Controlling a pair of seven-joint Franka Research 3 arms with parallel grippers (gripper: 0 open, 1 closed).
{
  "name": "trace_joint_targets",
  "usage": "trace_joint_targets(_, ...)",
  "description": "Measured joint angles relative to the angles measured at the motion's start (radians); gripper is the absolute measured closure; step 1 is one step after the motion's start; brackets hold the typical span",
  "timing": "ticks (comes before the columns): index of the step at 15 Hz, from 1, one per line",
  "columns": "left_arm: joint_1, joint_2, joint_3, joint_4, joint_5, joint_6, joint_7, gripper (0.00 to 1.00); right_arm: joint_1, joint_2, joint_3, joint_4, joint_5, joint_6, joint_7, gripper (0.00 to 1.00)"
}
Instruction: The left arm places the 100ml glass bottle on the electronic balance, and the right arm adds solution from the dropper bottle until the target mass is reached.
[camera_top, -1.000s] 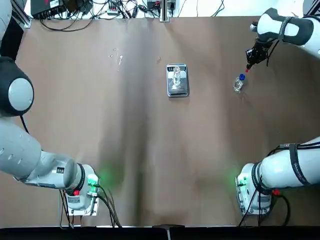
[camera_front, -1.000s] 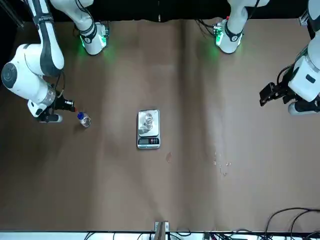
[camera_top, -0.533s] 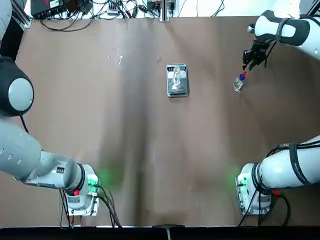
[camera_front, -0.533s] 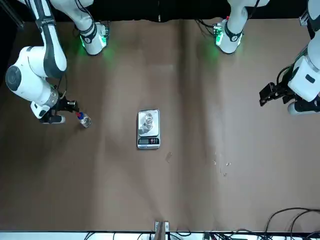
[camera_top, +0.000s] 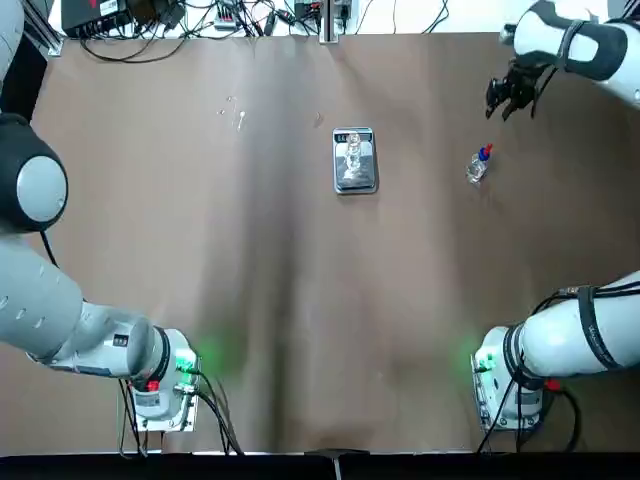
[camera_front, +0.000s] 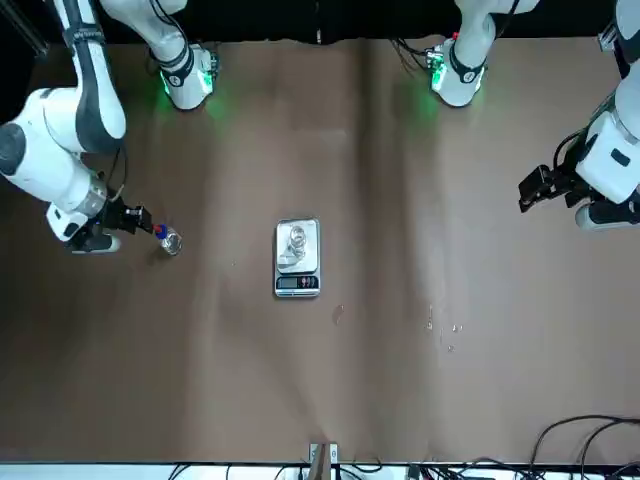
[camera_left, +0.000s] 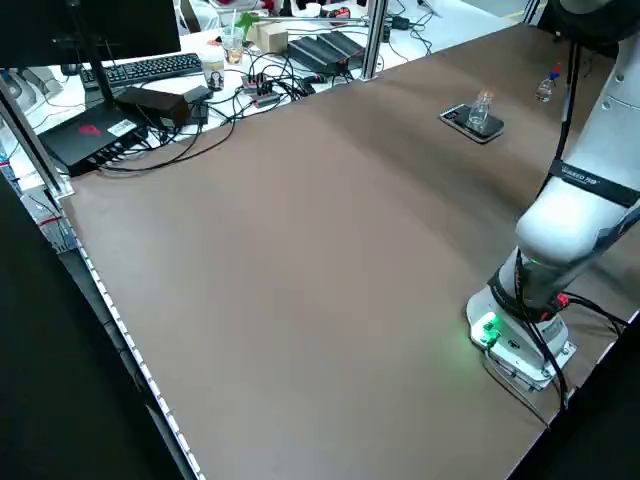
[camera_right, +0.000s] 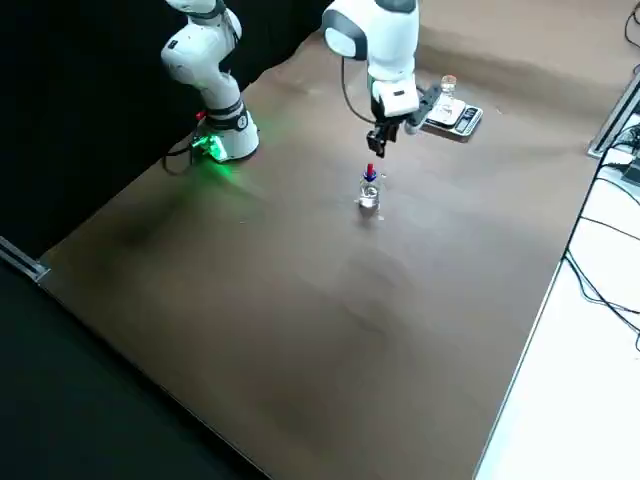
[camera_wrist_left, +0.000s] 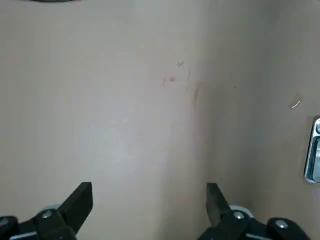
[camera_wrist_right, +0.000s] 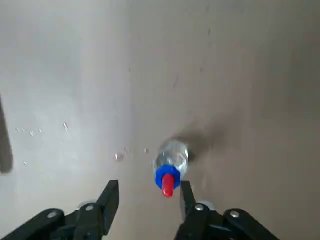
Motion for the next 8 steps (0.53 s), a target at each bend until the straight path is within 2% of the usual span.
trace_joint_targets(3, 0.0, 0.0, 0.0, 0.0, 0.0, 0.0, 0.0, 0.0, 0.0, -0.002, 0.0, 0.088, 0.0, -0.048, 0.0, 0.38)
trace_joint_targets(8, 0.0, 0.0, 0.0, 0.0, 0.0, 0.0, 0.0, 0.0, -0.002, -0.014, -0.005, 0.327, 0.0, -0.34, 0.004, 0.35)
